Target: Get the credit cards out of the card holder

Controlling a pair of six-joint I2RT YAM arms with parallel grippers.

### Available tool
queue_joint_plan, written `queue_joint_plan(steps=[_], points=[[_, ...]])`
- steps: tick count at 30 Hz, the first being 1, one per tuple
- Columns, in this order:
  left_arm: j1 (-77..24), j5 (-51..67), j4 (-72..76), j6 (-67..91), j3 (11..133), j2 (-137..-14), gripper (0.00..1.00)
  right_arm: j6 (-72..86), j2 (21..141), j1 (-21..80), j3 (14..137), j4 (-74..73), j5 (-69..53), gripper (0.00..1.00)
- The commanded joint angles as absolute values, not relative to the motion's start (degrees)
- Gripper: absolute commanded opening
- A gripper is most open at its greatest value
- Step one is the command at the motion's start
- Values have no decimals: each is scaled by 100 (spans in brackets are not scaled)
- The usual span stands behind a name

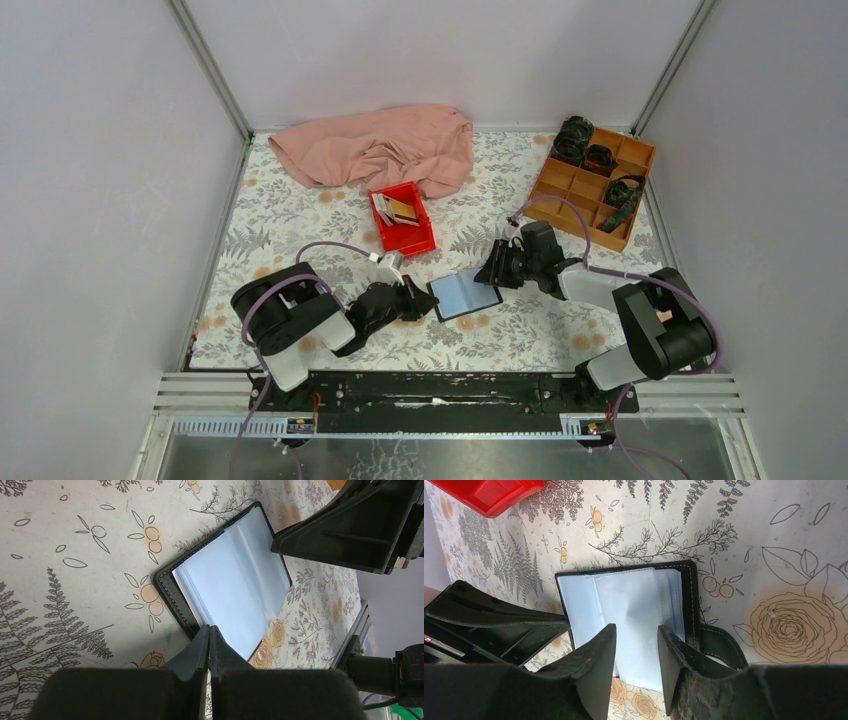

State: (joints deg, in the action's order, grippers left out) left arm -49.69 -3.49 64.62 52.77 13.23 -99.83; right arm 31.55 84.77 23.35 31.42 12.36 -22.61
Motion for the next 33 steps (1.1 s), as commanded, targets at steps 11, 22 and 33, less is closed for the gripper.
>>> queue_joint_plan(steps=[11,22,33], points=[[-4931,-294,5952,5080,1246,-10080,4,3292,8793,3145,2918,1821,-2523,44],[-4932,-255,5994,5089,1232,-10114,4,3260,8115,3617,3256,1196,-1983,45],[-4931,-252,6033,5091,1154,-10025,4,2998,7778,2644,3105,714,-2022,45]])
